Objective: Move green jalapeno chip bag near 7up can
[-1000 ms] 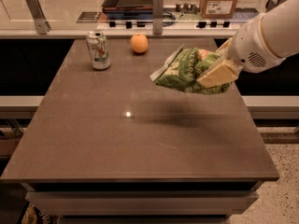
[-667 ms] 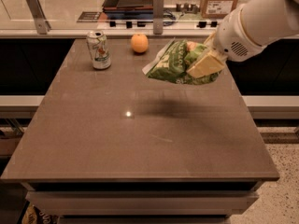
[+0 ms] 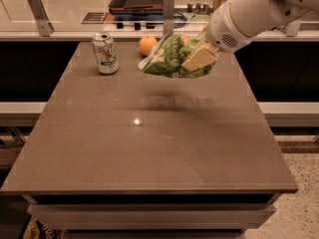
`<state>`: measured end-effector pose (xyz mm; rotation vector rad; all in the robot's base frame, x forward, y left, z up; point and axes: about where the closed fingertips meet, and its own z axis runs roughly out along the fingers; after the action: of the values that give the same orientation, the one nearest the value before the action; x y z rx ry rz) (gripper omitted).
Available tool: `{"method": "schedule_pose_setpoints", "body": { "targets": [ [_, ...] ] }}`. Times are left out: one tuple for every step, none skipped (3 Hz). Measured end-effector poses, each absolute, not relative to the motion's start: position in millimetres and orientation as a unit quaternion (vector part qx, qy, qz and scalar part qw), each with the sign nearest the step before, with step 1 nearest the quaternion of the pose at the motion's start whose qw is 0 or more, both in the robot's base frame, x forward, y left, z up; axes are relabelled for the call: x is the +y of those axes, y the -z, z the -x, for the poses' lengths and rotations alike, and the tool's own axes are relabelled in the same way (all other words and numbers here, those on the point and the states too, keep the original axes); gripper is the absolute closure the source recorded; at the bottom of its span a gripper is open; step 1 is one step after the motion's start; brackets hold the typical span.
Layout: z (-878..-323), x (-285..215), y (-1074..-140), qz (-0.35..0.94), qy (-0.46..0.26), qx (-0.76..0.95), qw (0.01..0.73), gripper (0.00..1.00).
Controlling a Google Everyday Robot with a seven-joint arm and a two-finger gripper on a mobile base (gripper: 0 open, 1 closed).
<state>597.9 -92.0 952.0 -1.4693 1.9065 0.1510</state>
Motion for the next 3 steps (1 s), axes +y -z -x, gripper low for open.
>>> {"method": "schedule_pose_setpoints", "body": {
  "targets": [
    [-619.5,-68.3,-948.3,0.591,-0.07,0.717,0.364,1.0],
    [-633.8,-45.1,-937.7,0.607,-0.071,0.706,0.359,1.0],
    [-644.8,-26.6,-927.6,0.612,-0.049,0.705,0.355,1.0]
  ]
}}
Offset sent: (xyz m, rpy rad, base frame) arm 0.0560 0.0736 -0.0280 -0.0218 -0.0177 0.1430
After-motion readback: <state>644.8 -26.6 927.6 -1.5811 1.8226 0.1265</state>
